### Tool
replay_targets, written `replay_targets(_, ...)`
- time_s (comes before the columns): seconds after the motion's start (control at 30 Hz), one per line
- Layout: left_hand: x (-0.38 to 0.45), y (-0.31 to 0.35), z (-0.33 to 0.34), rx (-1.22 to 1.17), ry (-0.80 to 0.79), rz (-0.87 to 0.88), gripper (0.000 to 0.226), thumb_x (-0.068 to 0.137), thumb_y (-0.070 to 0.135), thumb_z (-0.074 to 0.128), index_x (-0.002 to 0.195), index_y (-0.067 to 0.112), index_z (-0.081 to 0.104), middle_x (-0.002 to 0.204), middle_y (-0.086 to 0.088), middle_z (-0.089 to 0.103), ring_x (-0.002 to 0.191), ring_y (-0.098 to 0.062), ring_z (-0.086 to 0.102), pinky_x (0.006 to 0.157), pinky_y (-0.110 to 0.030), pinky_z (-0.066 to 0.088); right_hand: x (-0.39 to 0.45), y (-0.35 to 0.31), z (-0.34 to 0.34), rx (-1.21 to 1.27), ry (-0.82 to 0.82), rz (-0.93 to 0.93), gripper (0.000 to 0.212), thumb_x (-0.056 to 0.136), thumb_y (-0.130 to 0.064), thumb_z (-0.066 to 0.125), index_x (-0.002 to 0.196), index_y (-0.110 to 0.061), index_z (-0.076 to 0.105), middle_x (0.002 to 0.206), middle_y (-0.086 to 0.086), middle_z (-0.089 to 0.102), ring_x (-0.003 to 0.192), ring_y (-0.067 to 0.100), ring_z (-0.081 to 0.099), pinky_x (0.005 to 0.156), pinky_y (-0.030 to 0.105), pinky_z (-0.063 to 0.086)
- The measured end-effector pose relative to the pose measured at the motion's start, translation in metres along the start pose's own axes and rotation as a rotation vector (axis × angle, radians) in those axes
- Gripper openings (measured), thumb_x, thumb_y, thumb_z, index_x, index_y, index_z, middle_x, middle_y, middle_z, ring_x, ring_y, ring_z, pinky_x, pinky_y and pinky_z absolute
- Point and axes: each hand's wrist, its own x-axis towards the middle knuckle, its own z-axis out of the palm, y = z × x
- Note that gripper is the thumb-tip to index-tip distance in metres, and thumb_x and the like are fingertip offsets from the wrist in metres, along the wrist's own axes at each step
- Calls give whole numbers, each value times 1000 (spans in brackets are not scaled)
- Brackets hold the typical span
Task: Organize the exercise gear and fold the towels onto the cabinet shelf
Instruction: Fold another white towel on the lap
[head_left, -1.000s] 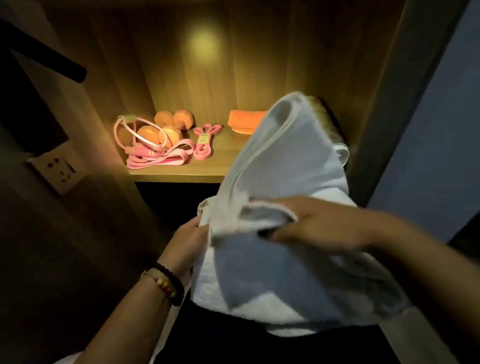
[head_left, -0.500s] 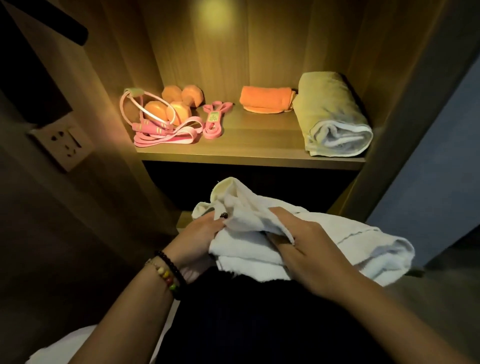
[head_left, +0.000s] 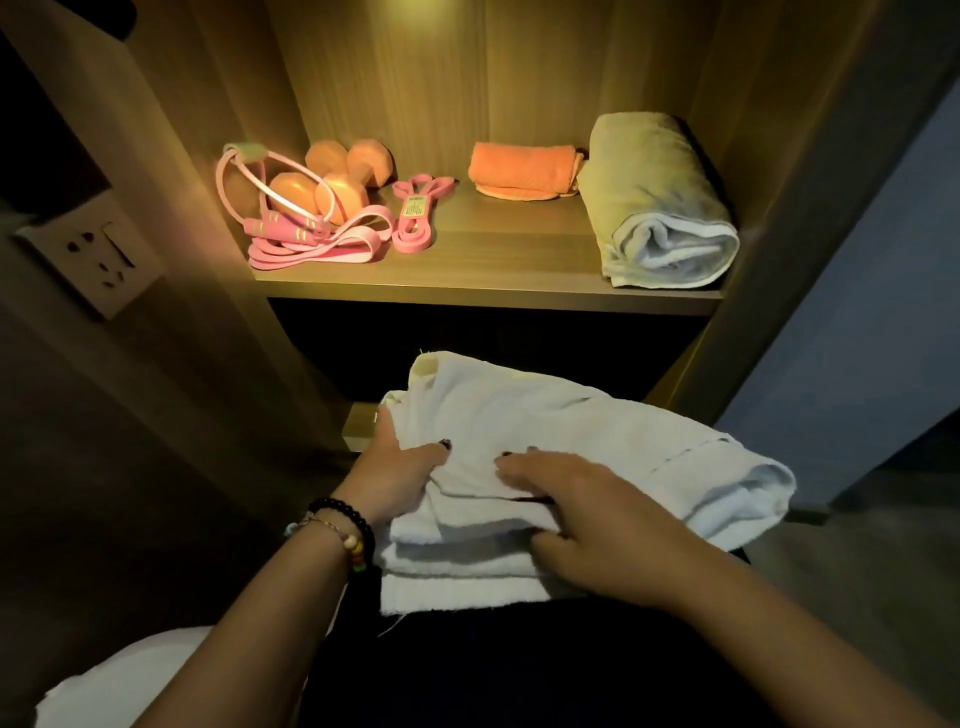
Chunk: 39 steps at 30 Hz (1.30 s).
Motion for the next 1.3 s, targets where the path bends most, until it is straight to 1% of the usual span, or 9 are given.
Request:
replay_targets(0.07, 0, -1, 2, 44, 25, 23, 90, 95, 16, 58, 151, 34, -10, 97, 8, 56, 79, -14, 55, 72, -34, 50, -2, 25, -9, -202, 48, 78, 67, 91, -35, 58, 149, -34, 24, 157, -10, 25, 145, 11, 16, 121, 38, 7)
replay_targets(0.17, 0, -2, 7, 61, 22, 107, 64, 97, 12, 54, 141, 42, 17, 119, 13, 53, 83, 0, 58, 70, -22, 52, -10, 65, -24, -375, 68, 263, 66, 85, -33, 63, 144, -32, 33, 153, -8, 30, 145, 16, 18, 118, 51, 1)
replay_targets(0.3, 0, -6, 7, 0, 19, 113, 67, 97, 7, 53, 150, 32, 20, 100, 35, 40, 63, 20, 55, 61, -10, 49, -26, 113, -38, -319, 189, 353, 62, 80, -32, 66, 138, -31, 45, 143, -3, 45, 130, 23, 42, 109, 49, 32)
replay_targets(0.43, -2, -6, -1, -161, -48, 46, 61, 96, 7, 54, 145, 38, 33, 128, 8, 57, 102, -21, 65, 82, -39, 57, -35, 135, -33, -157, 428, 303, 51, 79, 1, 65, 124, -21, 64, 109, 9, 63, 99, 34, 60, 83, 38, 47)
replay_targets(0.63, -1, -8, -30, -118, -162, 17, 56, 96, 6, 48, 143, 36, 37, 131, 1, 60, 112, -26, 63, 91, -42, 54, -55, 106, -30, -302, 768, 55, 55, 64, 6, 75, 116, -11, 69, 97, 12, 66, 77, 35, 64, 62, 45, 57)
replay_targets(0.83, -9, 19, -6, 1072, 144, 180, 50, 98, 33, 49, 143, 19, 34, 141, -9, 38, 126, -30, 41, 107, -45, 37, -60, 88, -39, 186, 80, 64, 76, 71, -72, 61, 133, -28, 55, 97, -4, 50, 91, 7, 54, 87, 23, 47)
replay_targets(0.93, -24, 37, 38, 955, -34, 621, 61, 94, 44, 52, 148, 27, 28, 149, 3, 33, 135, -18, 34, 111, -33, 31, -65, 107, -43, 650, 232, 240, 58, 84, -63, 49, 115, -19, 70, 103, 13, 63, 97, 25, 61, 92, 35, 52)
replay_targets(1.07, -31, 29, 96, 1083, -438, 830, 75, 82, 59, 58, 146, 31, 33, 149, 4, 35, 135, -16, 33, 112, -35, 30, -72, 126, -30, 490, 277, 223, 27, 94, -10, 58, 117, -21, 67, 111, 3, 61, 99, 10, 61, 93, 29, 53)
replay_targets(1.3, -17, 1, 114, 789, -434, 910, 47, 86, 37, 55, 133, 34, 53, 152, 3, 35, 140, -16, 30, 111, -27, 28, -81, 132, -23, 182, 372, 154, 32, 88, -48, 48, 115, -36, 60, 104, -13, 58, 94, -3, 55, 82, 18, 50)
